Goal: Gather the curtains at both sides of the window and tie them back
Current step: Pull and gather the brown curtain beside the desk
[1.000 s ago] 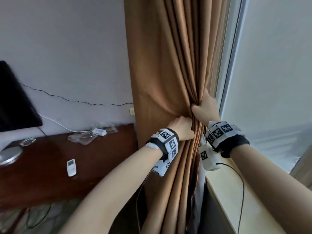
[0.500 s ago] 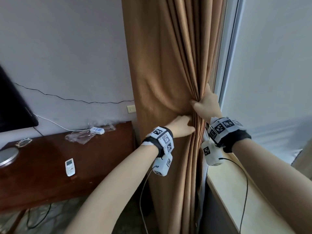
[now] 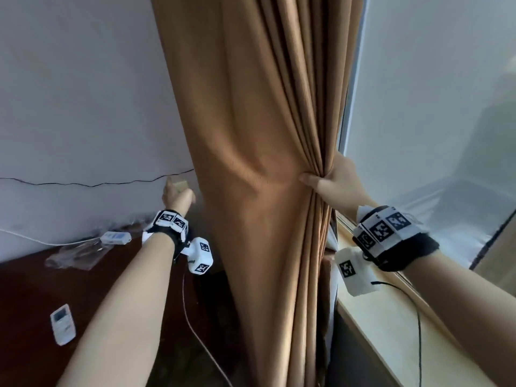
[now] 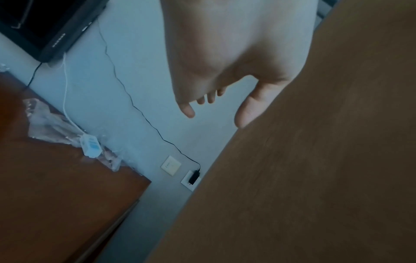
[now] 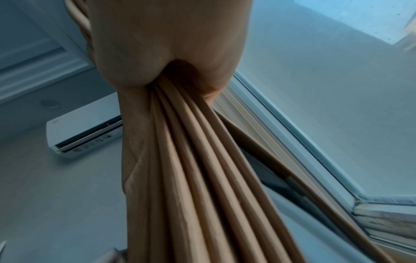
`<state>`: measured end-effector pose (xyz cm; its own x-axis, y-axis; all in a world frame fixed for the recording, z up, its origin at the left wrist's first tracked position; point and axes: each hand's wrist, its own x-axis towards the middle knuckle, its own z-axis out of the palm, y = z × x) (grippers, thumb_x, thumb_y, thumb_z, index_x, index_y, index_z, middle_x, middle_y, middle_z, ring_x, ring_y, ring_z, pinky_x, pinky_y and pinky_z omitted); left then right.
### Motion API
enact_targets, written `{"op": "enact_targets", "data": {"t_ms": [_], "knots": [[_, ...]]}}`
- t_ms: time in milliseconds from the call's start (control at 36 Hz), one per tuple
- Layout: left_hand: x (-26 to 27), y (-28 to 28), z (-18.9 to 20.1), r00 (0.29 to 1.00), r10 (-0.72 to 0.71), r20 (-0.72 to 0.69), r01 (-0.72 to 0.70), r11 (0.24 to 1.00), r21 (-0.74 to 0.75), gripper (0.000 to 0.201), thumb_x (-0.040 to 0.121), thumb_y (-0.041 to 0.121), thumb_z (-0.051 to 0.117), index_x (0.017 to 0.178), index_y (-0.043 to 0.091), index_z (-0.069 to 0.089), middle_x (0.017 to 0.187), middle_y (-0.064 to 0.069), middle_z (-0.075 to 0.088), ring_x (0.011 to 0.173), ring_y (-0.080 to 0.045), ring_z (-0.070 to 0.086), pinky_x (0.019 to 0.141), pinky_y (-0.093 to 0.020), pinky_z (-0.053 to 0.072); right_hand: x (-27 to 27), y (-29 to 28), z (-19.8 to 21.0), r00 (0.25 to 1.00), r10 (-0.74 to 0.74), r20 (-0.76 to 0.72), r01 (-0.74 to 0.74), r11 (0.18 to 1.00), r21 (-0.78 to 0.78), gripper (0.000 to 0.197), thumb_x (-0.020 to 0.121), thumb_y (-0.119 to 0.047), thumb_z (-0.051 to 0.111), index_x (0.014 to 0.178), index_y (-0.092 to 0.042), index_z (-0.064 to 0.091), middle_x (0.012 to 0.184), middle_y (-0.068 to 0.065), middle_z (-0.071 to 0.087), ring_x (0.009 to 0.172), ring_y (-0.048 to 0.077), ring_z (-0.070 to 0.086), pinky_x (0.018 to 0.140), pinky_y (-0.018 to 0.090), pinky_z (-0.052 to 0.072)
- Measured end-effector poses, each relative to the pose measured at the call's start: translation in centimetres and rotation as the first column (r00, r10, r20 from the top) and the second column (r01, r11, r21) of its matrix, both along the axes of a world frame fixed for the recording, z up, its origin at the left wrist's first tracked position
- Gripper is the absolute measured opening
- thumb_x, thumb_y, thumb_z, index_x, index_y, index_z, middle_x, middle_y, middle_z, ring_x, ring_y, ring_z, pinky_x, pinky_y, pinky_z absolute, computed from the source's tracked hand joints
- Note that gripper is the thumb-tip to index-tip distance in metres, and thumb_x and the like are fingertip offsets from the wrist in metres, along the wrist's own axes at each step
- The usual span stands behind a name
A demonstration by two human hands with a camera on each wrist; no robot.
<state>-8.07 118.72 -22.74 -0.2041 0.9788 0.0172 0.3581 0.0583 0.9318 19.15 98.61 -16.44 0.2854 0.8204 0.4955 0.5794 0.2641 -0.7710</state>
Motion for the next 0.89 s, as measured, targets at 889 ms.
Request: {"op": "enact_targets", "data": {"t_ms": [889], "knots": [[-0.2, -6.0, 0.8, 0.971, -0.238, -0.031, 0.239, 0.955, 0.174, 0.046, 0.063, 0.012, 0.076, 0.105, 0.002, 0.062, 0.103, -0.013, 0.068, 0.094, -0.025, 0.066, 0.089, -0.037, 0.052, -2.4, 0.8, -0.6, 0.983, -0.174, 0.057, 0.170, 0.983, 0.074, 0.055, 0.078, 0.000, 0.061, 0.131, -0.012, 0.048, 0.095, -0.010, 0.058, 0.086, 0.006, 0.050, 0.062, -0.002, 0.034]]}}
